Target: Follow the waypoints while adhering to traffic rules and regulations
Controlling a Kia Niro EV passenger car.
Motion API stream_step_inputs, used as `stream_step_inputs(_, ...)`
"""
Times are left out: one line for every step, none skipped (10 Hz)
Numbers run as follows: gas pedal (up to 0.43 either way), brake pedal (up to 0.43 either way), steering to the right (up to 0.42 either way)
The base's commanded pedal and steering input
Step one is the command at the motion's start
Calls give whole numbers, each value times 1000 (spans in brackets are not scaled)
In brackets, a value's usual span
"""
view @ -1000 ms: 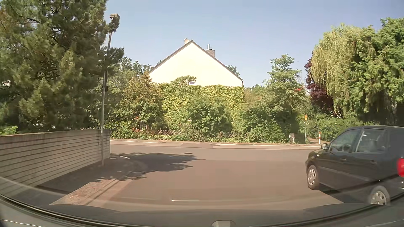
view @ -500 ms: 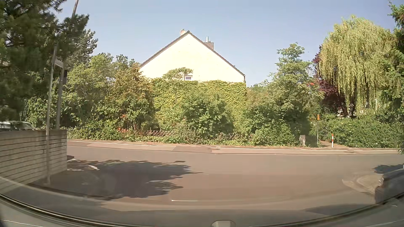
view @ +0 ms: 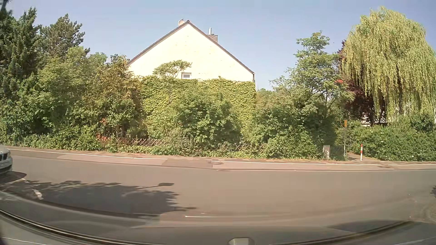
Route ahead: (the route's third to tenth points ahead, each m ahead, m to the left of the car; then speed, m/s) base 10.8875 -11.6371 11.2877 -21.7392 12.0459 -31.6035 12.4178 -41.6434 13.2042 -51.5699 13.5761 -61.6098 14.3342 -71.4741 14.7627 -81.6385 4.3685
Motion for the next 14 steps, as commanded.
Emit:
stream_step_inputs(0,268,171)
stream_step_inputs(0,268,184)
stream_step_inputs(0,268,201)
stream_step_inputs(0,274,217)
stream_step_inputs(0,280,233)
stream_step_inputs(0,280,254)
stream_step_inputs(0,280,283)
stream_step_inputs(0,274,317)
stream_step_inputs(0,256,342)
stream_step_inputs(0,220,370)
stream_step_inputs(0,0,394)
stream_step_inputs(0,0,416)
stream_step_inputs(0,0,441)
stream_step_inputs(0,0,465)
